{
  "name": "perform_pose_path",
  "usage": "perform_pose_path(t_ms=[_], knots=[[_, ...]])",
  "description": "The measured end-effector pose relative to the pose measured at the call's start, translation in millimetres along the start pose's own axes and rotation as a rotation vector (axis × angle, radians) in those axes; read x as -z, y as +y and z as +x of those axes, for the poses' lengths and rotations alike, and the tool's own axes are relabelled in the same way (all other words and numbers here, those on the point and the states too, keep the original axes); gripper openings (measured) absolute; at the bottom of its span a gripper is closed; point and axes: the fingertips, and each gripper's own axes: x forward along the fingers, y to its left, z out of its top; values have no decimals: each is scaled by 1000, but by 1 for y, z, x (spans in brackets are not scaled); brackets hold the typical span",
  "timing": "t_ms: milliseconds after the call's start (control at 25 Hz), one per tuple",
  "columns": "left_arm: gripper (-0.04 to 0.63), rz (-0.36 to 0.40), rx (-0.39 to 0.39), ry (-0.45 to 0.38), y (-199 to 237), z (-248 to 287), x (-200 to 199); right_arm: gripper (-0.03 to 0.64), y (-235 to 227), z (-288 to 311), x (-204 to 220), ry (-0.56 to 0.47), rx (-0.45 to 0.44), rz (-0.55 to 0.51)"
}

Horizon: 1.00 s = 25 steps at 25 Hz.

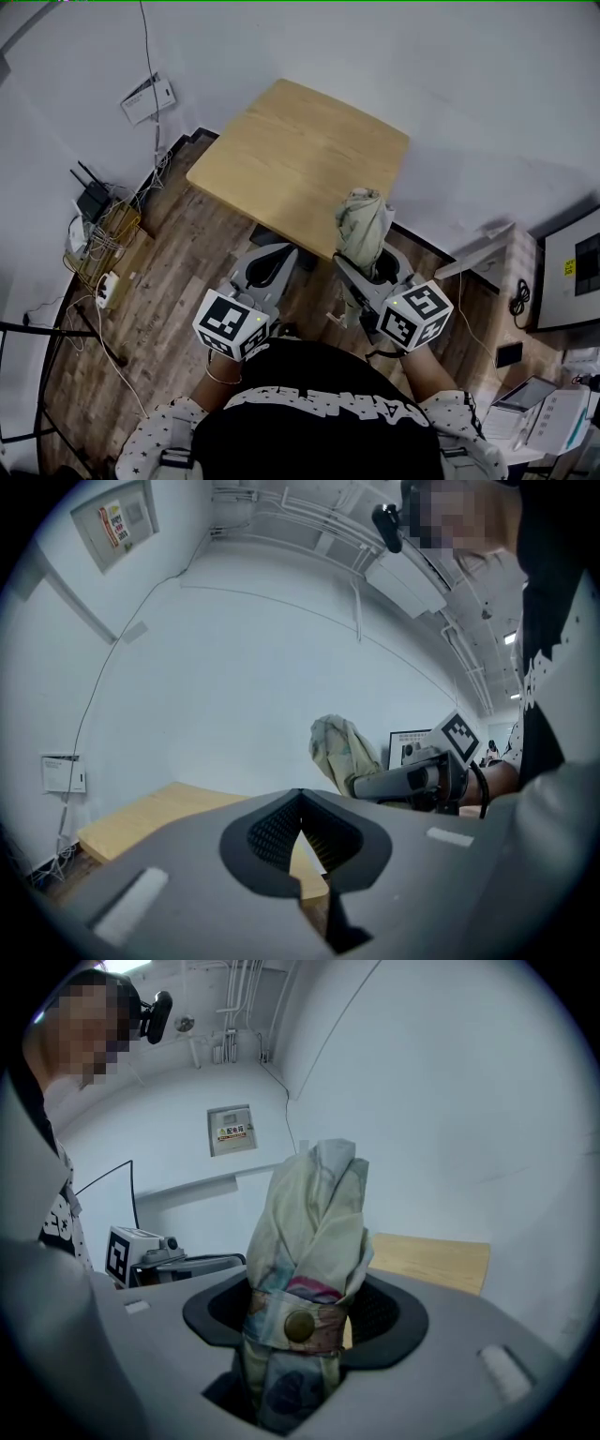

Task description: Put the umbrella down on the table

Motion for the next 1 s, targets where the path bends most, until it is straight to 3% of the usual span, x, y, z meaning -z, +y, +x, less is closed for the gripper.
perform_pose_path(t_ms=[240, 680, 1000], knots=[[-5, -16, -29, 20, 20, -6, 5, 282, 5, 13, -1, 12, -8, -13], [-5, -29, -6, 17, 15, 3, 7, 282, -12, 13, 5, 35, 13, 18], [-5, -13, -45, 15, 47, 23, -1, 282, -29, 45, -11, 26, -25, 16]])
